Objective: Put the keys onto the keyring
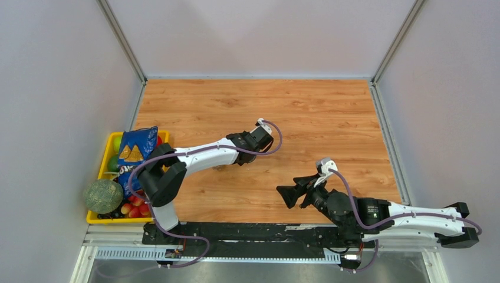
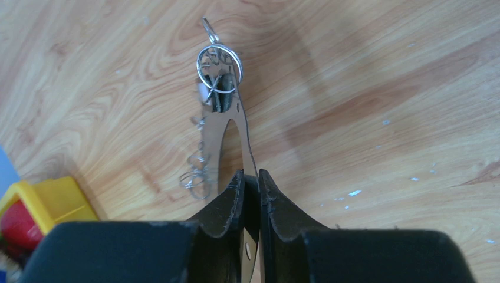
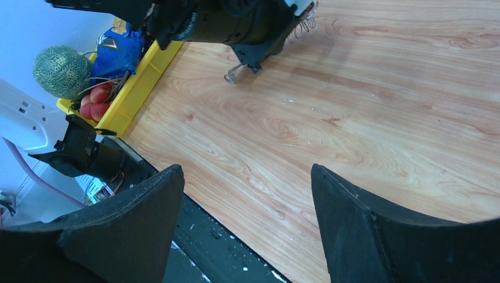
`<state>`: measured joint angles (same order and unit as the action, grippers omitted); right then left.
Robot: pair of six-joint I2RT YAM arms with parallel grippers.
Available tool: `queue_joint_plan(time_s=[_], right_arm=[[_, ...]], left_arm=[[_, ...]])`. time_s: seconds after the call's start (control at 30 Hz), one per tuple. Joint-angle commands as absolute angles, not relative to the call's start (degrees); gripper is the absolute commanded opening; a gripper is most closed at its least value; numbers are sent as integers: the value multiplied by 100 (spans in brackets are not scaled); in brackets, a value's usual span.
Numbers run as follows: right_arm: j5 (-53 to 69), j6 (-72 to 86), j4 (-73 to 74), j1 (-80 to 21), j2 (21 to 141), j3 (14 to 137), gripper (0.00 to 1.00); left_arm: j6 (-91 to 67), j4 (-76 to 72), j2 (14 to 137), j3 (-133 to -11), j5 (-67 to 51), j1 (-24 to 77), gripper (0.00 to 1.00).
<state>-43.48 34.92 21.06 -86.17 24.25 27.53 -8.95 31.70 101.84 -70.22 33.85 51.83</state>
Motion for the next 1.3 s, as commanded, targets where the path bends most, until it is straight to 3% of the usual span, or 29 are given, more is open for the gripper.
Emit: queue_joint_plan(time_s=[0.0, 0.17, 0.3, 0.63, 0.83, 1.2, 1.27], right_arm=[[-4230, 3735, 2341, -8605, 2094, 2701, 84], [-4203, 3808, 2559, -8612, 1854, 2668, 88], [-4196, 3812, 2643, -8605, 1759, 2688, 99], [-4230, 3775, 2782, -8610, 1813, 2902, 100], [-4326, 3756, 2790, -8611, 2063, 3112, 100], [-4876, 3269, 2797, -8612, 3154, 3992, 100], [-4986, 3215, 2787, -8608, 3417, 4207, 100]], left_arm=[[-1154, 2755, 10576, -7264, 2712, 5172, 18], [-1299, 2610, 10814, -7464, 2268, 5177, 31], [-1379, 2472, 10894, -7557, 1944, 5176, 37], [-1543, 2159, 10615, -7632, 1097, 5201, 48], [-1380, 2036, 9795, -7478, 1330, 5328, 59], [-913, 1517, 7199, -6482, 866, 5393, 75], [-836, 1613, 6841, -6391, 838, 5389, 90]])
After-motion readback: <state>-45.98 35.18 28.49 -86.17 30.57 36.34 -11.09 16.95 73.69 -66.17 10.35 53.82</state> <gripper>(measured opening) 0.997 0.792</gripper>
